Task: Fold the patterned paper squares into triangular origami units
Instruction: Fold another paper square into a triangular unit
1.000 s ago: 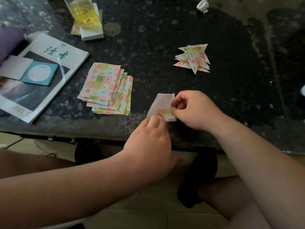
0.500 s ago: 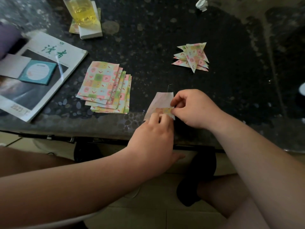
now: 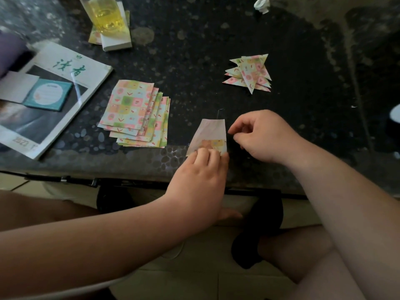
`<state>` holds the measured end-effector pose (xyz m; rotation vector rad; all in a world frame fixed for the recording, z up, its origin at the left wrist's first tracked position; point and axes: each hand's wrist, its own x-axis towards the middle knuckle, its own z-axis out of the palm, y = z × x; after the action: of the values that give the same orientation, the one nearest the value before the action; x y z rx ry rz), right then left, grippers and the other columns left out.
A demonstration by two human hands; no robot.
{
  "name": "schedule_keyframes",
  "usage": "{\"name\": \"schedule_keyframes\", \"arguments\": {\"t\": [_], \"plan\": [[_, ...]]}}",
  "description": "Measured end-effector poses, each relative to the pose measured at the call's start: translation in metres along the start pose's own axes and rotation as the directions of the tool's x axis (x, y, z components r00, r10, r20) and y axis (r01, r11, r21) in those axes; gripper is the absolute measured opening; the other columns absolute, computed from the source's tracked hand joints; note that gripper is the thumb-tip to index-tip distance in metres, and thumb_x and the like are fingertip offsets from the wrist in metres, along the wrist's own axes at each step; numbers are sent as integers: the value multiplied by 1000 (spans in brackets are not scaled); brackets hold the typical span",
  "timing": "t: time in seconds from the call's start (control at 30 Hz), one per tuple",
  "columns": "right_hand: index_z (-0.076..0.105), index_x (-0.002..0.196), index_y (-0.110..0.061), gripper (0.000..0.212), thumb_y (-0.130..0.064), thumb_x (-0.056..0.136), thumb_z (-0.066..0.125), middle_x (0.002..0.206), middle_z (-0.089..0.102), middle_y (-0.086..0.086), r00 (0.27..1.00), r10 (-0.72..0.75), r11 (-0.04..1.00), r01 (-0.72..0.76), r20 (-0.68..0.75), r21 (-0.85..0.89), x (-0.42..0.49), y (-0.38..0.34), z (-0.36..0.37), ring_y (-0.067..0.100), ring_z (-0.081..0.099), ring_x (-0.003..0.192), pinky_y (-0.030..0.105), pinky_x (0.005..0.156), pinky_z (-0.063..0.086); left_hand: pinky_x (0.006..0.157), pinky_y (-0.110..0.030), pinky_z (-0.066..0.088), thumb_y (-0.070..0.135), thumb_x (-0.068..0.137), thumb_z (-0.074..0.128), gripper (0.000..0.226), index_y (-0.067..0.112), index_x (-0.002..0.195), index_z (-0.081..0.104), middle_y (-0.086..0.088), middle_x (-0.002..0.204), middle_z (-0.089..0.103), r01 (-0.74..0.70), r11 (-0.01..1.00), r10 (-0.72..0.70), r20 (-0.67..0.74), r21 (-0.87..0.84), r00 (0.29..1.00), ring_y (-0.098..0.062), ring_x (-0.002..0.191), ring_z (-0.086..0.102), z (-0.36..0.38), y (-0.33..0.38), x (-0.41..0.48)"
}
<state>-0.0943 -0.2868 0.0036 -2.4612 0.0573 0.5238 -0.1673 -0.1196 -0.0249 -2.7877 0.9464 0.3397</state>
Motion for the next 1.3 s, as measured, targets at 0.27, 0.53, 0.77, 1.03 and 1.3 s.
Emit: {"name": "schedule_keyframes", "arguments": {"t": [0.27, 0.53, 0.77, 1.03, 1.3], "plan": [[3, 159, -53, 90, -24, 91, 54, 110, 60, -4, 941, 49, 799, 164, 335, -578, -47, -34, 21, 21, 58, 87, 40, 78, 55, 120, -48, 28, 83, 87, 32, 114, -8, 155, 22, -28, 153, 33, -23, 998, 22, -16, -59, 1000, -41, 139, 29, 4, -6, -5], [-25, 159, -22, 111, -27, 91, 63, 79, 41, 4, 929, 243, 707, 29, 281, -707, -60, -37, 41, 23, 51, 76, 41, 69, 52, 118, -45, 32, 77, 87, 35, 108, -6, 155, 24, -26, 150, 40, -36, 994, 35, -16, -107, 999, -40, 141, 33, 1, -12, -8], [13, 163, -11, 85, -30, 93, 58, 102, 59, 5, 955, 205, 698, 9, 213, -716, -52, -39, 43, 29, 61, 95, 39, 72, 46, 125, -38, 11, 80, 89, 39, 114, -1, 160, 3, -19, 166, 7, 30, 977, -27, 15, -211, 1000, -32, 153, 8, 8, -13, -23], [68, 127, -33, 33, -35, 96, 56, 121, 65, -4, 988, -155, 896, 131, -23, -425, -19, -32, 18, 19, 62, 110, 39, 89, 55, 126, -44, -8, 89, 83, 33, 112, 27, 156, -27, -16, 162, -34, -23, 972, 44, 85, -235, 995, -29, 151, -29, 12, -14, -36], [-10, 157, -52, 90, -31, 98, 54, 134, 56, 4, 931, 117, 719, 161, 347, -676, -35, -43, 39, 24, 59, 99, 42, 84, 58, 126, -56, -1, 81, 87, 46, 106, 34, 156, -20, -20, 164, -26, -64, 974, 93, 126, -219, 988, -43, 152, -20, 11, -11, -27]]}}
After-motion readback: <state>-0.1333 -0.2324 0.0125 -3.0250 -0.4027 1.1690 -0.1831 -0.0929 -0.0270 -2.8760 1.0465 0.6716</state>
